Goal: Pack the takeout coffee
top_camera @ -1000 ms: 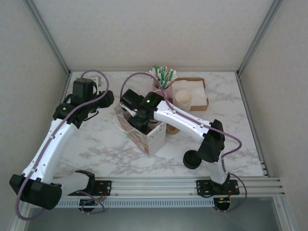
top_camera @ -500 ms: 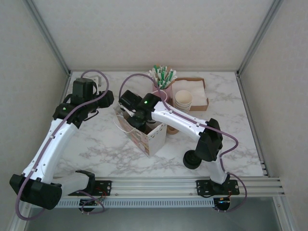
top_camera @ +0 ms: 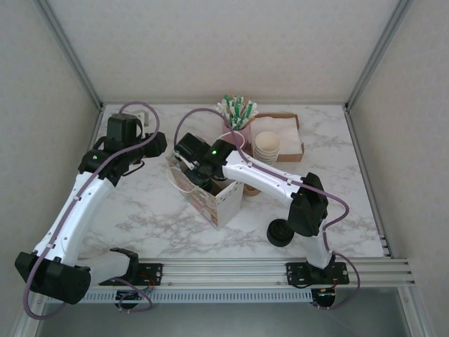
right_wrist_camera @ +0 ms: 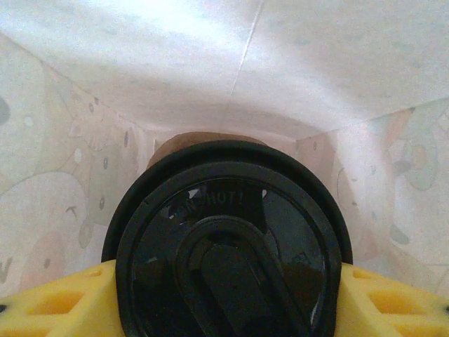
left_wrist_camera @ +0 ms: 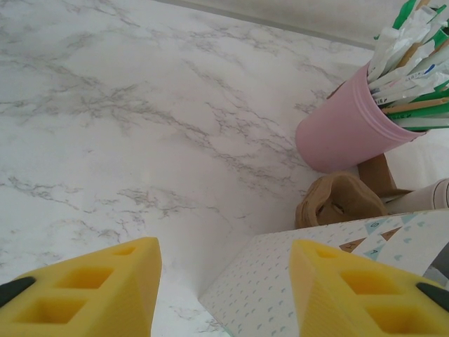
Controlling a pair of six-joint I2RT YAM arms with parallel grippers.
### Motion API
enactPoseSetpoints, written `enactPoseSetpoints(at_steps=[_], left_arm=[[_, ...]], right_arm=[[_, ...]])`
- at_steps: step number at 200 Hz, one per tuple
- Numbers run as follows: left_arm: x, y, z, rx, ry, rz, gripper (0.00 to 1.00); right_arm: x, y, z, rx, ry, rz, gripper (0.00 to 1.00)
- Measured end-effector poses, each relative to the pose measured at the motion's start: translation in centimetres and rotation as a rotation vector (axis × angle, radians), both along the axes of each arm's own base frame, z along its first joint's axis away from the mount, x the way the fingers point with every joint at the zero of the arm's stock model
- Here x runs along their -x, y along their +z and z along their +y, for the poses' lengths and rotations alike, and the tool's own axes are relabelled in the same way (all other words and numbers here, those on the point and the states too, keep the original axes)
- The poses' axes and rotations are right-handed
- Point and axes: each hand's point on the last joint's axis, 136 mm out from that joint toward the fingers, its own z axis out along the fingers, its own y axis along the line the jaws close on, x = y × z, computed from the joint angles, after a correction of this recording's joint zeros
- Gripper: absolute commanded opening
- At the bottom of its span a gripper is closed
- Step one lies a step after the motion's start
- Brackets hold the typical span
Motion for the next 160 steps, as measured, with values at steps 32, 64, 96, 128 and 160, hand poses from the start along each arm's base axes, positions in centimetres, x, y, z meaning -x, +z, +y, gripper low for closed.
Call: enactPoseSetpoints(at_steps=[32, 64, 96, 128, 160], left_arm=[[0.0, -0.1, 0.0, 0.0, -0.001, 0.004, 0.51], [-0.1, -0.2, -0.1, 0.0, -0.002, 0.006, 0.51], [-0.1, -0.2, -0.1, 0.0, -0.002, 0.006, 0.51], [-0.1, -0.2, -0.1, 0.0, -0.003, 0.006, 0.51], [-0.1, -0.2, -0.1, 0.001, -0.003, 0.006, 0.51]], right_arm=[[0.1, 0.2, -0.2, -0.006, -0.005, 0.001, 0.58], [0.3, 0.5, -0.6, -0.003, -0.005, 0.004, 0.59], [0.5, 1.3, -0.9, -0.02, -0.007, -0.005, 0.59], [0.4, 1.7, -0.7, -0.043, -0.007, -0.019, 0.58], [0.0, 2.0, -0.2, -0.068, -0.008, -0.037, 0.58]])
